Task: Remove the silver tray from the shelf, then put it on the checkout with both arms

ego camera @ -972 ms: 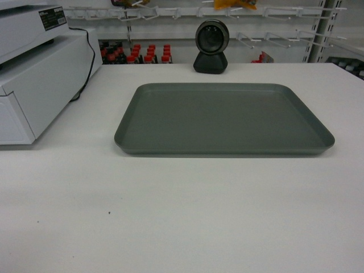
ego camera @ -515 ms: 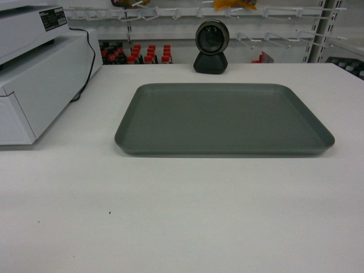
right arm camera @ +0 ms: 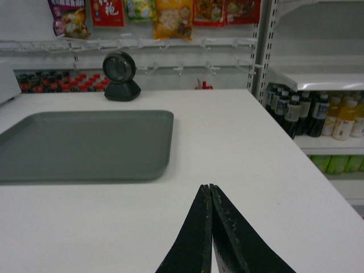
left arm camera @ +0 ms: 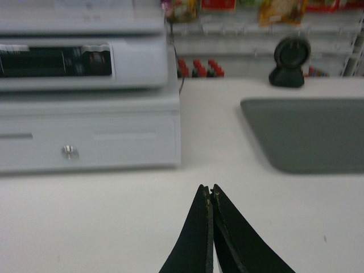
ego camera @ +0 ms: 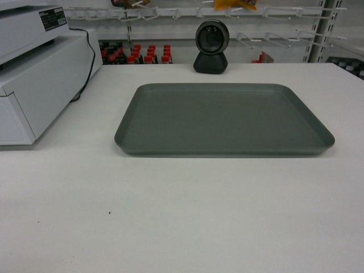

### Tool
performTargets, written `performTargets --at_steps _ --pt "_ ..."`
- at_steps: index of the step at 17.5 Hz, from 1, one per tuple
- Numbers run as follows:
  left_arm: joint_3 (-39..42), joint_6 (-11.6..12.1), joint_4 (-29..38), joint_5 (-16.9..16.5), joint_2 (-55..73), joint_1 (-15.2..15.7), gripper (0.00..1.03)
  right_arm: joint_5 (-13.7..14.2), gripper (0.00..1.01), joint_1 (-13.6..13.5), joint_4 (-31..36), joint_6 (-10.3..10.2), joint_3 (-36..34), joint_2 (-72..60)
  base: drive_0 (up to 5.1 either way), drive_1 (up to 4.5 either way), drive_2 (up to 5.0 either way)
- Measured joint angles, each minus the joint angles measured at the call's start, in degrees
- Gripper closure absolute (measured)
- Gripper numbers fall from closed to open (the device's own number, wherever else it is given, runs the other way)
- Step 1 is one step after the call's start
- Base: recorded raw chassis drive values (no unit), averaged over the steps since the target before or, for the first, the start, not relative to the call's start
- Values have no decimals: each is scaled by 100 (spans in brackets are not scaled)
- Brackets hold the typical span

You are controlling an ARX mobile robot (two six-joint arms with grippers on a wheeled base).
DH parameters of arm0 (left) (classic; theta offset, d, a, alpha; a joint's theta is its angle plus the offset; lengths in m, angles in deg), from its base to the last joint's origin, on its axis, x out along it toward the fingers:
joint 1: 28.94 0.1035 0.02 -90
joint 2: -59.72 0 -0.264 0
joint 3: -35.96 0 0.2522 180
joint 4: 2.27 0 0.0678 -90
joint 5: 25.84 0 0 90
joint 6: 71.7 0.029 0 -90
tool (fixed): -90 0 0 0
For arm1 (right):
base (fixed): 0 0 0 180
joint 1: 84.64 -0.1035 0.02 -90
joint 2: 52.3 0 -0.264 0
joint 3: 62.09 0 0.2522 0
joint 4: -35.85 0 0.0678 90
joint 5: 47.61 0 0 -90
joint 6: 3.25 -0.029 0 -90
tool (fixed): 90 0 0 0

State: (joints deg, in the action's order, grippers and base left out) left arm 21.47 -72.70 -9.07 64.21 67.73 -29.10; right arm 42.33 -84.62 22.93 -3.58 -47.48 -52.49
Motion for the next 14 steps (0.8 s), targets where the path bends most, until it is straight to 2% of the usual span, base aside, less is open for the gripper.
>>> performTargets --at_steps 1,2,9,10,11,12,14 --pt "9 0 -678 -22 -450 0 102 4 100 0 -142 0 -11 -2 0 0 0" --pt "9 0 -651 -2 -772 0 102 2 100 0 -122 -2 -11 -13 0 0 0" --pt "9 2 -719 -4 -756 0 102 2 100 0 -107 -2 -11 -2 0 0 0" --pt "9 0 -719 -4 -756 0 97 2 93 0 -107 0 -11 -2 0 0 0" --pt "9 0 -719 -4 -756 0 86 2 82 0 -107 0 -11 -2 0 0 0" --pt "9 0 -719 -4 -756 0 66 2 62 0 -107 0 -11 -2 0 0 0" --pt "9 0 -719 -4 -756 0 49 2 46 0 -107 0 -11 -2 0 0 0"
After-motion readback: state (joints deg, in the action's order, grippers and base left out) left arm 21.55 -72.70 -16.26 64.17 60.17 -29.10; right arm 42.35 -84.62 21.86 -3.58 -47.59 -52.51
